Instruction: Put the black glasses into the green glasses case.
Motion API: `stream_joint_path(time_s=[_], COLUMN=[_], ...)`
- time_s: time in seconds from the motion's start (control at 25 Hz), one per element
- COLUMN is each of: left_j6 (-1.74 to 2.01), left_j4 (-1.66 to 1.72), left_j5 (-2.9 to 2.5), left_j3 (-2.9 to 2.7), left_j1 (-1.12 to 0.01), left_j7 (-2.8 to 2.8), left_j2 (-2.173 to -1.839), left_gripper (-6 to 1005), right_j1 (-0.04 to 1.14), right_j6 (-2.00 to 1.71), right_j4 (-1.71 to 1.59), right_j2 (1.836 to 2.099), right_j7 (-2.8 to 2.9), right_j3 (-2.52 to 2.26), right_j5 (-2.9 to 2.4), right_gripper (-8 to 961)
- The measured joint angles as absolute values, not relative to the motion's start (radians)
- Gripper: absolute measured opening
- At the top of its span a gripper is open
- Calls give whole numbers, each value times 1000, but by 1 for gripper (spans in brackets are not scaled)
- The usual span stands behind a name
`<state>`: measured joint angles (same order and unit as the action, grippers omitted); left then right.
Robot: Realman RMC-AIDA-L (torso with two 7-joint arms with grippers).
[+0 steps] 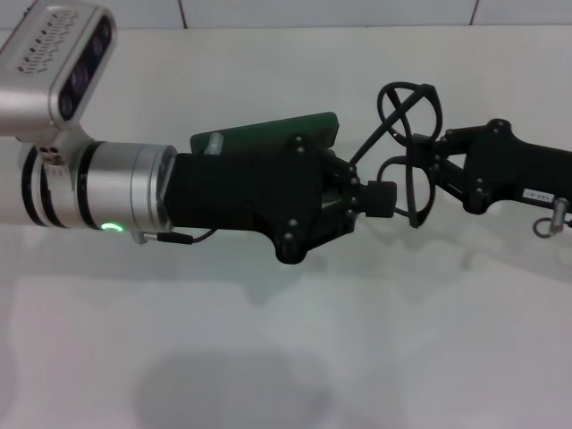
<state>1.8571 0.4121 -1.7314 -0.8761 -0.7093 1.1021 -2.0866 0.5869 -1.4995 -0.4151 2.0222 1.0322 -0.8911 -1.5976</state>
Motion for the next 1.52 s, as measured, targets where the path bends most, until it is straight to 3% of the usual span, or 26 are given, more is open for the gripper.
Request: stream_joint_path(time_s=[1.52], left_j6=[1704], left_j4=[276], left_j5=[-1708], left_j3=[-940], left_j1=[-804], left_j7=[1101], left_j2=[-2105], left_gripper=[12], right_j1=[691], right_j6=[-1595], right_j4=[-362], right_j2=[2028], right_j7=[1034], right_j3=[-962], right_j5=[-1431], right_gripper=[78])
